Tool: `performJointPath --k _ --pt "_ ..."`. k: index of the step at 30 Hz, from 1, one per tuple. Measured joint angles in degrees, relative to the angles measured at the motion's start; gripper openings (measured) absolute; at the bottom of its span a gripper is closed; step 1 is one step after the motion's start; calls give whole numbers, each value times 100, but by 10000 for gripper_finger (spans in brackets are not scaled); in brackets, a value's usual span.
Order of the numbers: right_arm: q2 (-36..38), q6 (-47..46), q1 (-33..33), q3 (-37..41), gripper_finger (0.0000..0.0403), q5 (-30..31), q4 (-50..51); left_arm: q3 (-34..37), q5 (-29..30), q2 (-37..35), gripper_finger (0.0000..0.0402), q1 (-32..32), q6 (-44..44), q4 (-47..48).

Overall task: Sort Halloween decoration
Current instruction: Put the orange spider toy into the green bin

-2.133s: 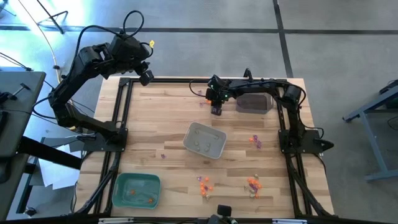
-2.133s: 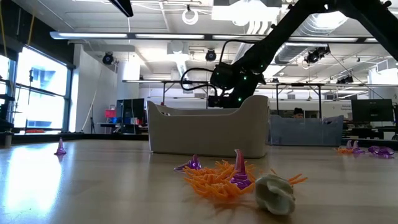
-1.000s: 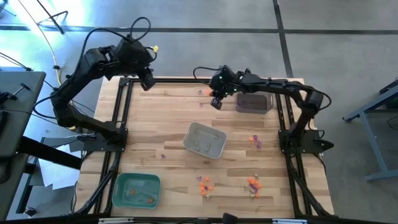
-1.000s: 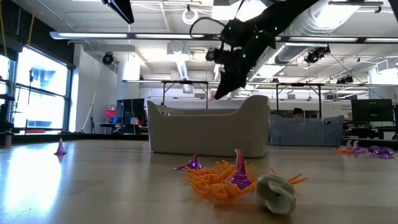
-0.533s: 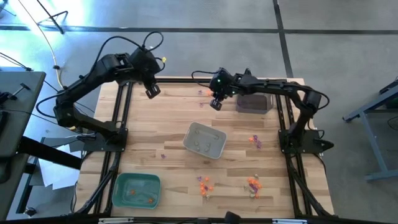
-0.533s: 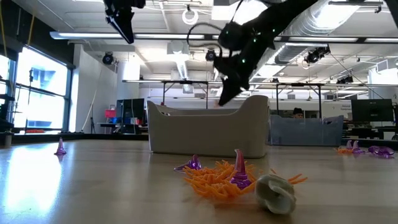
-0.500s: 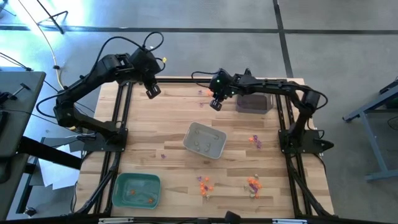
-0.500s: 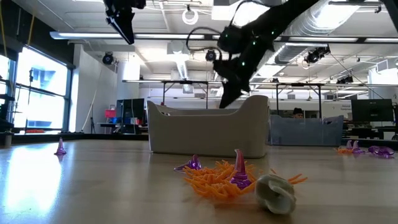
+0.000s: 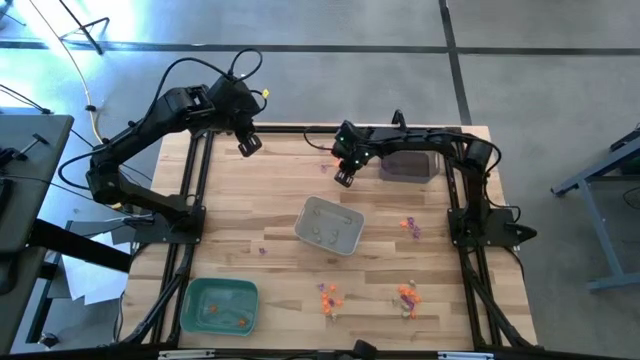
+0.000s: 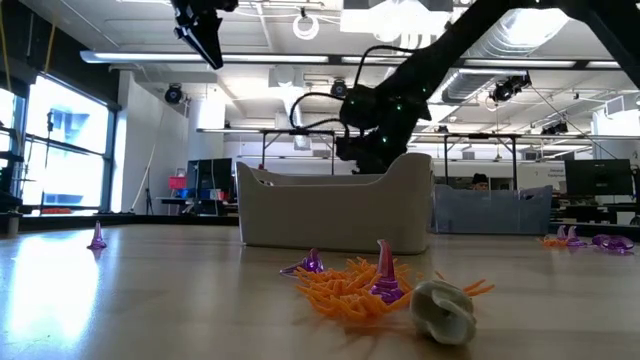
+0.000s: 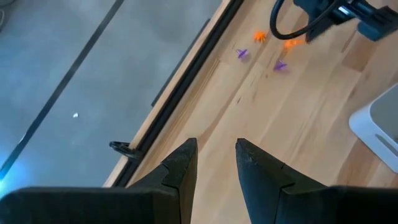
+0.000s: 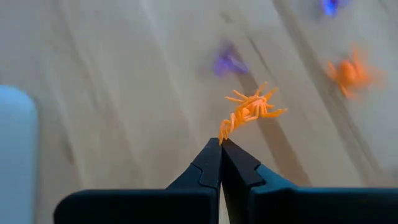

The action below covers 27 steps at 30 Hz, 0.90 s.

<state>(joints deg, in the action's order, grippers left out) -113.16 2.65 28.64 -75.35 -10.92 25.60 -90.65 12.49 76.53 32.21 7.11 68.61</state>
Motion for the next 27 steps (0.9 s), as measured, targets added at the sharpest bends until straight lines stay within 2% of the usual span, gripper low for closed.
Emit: performJointPath --k 2,5,6,9,10,14,25,27 --pt "0 36 13 0 0 202 -128 0 0 0 97 0 -1 -29" --pt "0 -108 24 0 0 1123 8 -2 2 0 97 0 -2 -97" --pt "0 -198 58 0 0 1070 72 -2 2 0 97 0 0 -99" --pt "0 112 180 0 0 -37 177 -2 2 0 97 2 -2 -105" --pt "0 144 190 0 0 -190 163 -2 2 0 97 2 -2 -117" --pt "0 -12 189 0 0 172 156 -2 2 0 97 2 -2 -130" --pt "0 -129 171 0 3 71 153 -2 2 0 97 2 22 -128" --pt "0 -144 162 0 1 -115 130 -2 2 0 97 2 24 -125"
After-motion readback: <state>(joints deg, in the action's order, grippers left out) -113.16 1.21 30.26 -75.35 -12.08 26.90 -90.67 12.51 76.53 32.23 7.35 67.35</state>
